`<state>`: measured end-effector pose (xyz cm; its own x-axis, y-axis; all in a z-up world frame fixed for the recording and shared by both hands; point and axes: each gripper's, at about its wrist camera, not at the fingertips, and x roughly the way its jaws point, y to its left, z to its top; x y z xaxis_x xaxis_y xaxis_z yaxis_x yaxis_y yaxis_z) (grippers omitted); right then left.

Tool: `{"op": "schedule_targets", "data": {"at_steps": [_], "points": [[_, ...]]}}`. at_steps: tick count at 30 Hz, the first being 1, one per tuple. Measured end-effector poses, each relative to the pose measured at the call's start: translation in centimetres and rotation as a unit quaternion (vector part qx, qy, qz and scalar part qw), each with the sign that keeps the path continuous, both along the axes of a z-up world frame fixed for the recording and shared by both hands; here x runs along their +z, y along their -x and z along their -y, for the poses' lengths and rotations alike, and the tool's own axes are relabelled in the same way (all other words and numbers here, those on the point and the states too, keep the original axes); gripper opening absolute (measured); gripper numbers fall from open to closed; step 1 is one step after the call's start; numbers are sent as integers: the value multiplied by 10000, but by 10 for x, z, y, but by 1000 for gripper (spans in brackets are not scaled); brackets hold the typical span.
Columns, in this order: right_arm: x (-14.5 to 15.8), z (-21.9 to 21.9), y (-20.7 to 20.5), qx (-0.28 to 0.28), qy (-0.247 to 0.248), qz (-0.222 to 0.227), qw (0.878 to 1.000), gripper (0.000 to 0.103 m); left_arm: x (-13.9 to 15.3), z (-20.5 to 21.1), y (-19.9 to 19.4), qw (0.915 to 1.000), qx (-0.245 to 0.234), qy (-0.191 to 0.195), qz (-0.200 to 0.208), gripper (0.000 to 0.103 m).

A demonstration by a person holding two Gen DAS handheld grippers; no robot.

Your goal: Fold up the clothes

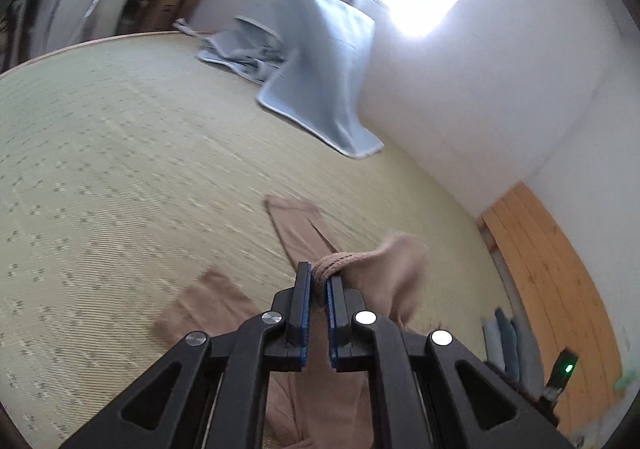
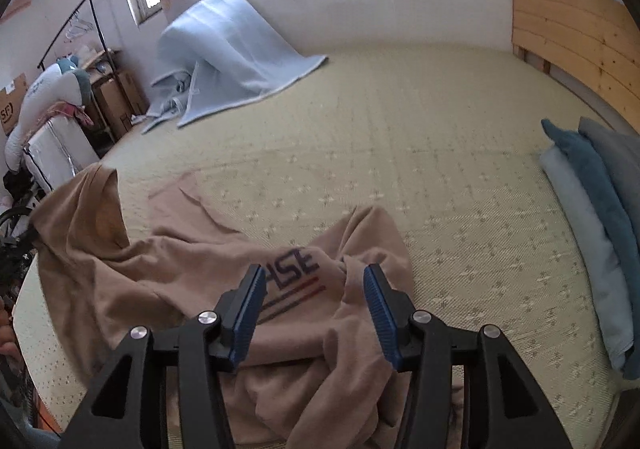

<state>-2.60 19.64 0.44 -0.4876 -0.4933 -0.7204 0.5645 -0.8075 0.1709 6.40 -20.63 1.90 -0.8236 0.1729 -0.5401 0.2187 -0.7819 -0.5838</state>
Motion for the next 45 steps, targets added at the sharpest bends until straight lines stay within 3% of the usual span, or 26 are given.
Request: {"op": "schedule_targets", "data": {"at_steps": [11, 18, 25, 33, 37, 39, 41, 43, 45], "points": [[-13, 33, -9, 144, -415, -240, 9987, 54, 1, 62, -27, 9947, 1008, -183, -16, 5], [-22, 48, -3, 11, -512, -152, 9986, 54, -6, 82, -34, 9935, 1136, -60, 85, 5], [-35, 66, 1, 31, -600, -88, 9982, 54, -13, 87, -38, 9952, 954, -44, 222, 5], [-30, 84, -15, 467, -561, -590, 9956, 56, -14, 71, -35, 9976, 594, 143, 328, 5], [-39, 93, -17, 601, -773, -555, 9936, 56, -13, 63, -35, 9978, 469, 255, 383, 5], [-40, 95, -18, 670, -746, -486, 9938, 50, -13, 60, -34, 9977, 439, 295, 421, 5], [-39, 97, -21, 807, -676, -429, 9935, 23, -14, 59, -33, 9976, 424, 289, 456, 5], [-35, 101, -28, 1004, -653, -444, 9918, 7, -15, 58, -33, 9975, 408, 282, 495, 5], [-30, 105, -36, 1268, -549, -450, 9894, 5, -16, 57, -32, 9973, 393, 293, 555, 5]]}}
